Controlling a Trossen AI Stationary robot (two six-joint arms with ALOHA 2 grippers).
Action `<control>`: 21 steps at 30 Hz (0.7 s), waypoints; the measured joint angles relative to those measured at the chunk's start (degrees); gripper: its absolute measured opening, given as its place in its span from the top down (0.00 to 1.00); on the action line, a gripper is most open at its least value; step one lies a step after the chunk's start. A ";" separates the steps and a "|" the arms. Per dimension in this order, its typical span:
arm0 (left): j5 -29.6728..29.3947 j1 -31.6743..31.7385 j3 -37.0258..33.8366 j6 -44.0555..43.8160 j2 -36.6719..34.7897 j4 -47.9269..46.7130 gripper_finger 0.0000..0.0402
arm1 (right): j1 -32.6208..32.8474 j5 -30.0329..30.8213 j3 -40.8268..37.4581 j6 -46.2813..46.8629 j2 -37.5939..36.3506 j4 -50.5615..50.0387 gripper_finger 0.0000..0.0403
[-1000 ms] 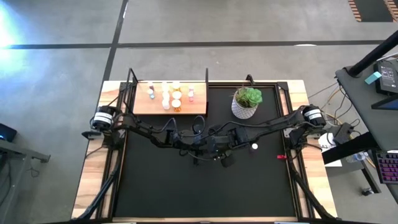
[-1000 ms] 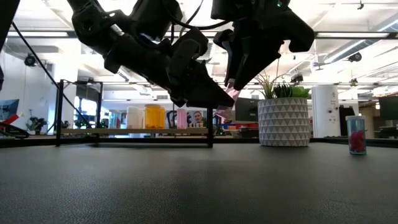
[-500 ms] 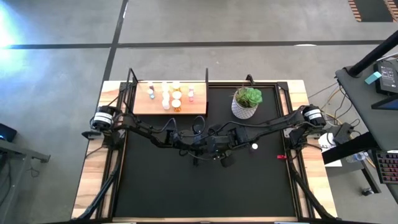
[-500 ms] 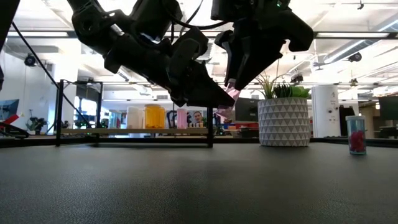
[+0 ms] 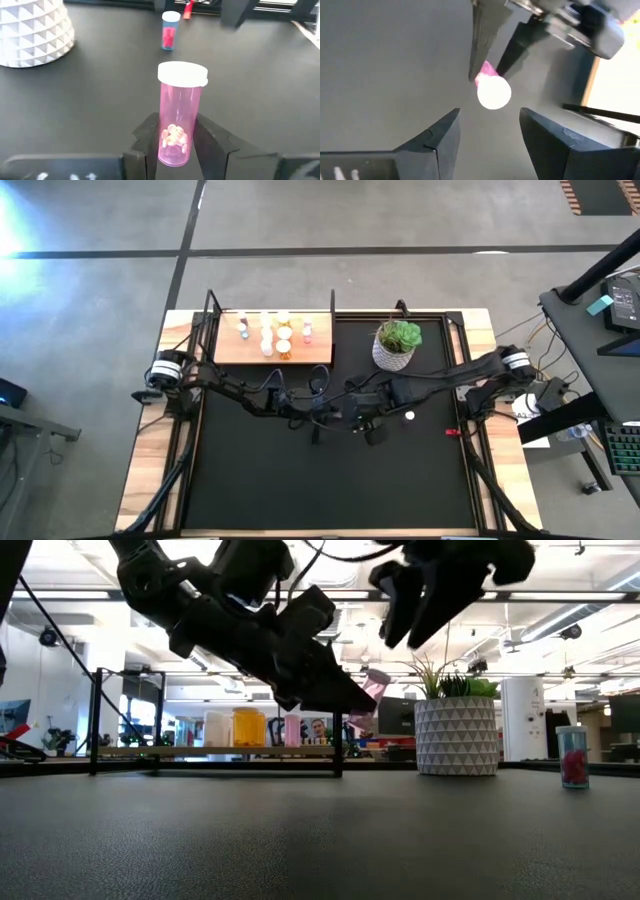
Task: Pick and place medicine bottles onto shelf by color
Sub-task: Put the pink pill bottle on the shelf aligned with the other pink pill bottles
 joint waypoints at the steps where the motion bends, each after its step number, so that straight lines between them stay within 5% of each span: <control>1: -0.72 0.00 0.00 -0.01 0.00 0.02 0.78 | 0.00 -0.02 -0.41 -0.01 -1.11 -0.02 0.52; 10: -13.54 0.14 -0.70 -0.02 0.00 0.94 0.78 | -0.02 -0.48 -14.13 0.02 -14.74 9.47 0.52; 21: -17.96 2.32 -1.93 1.28 -1.67 1.52 0.78 | 0.00 -0.46 -34.23 1.31 -30.91 29.13 0.52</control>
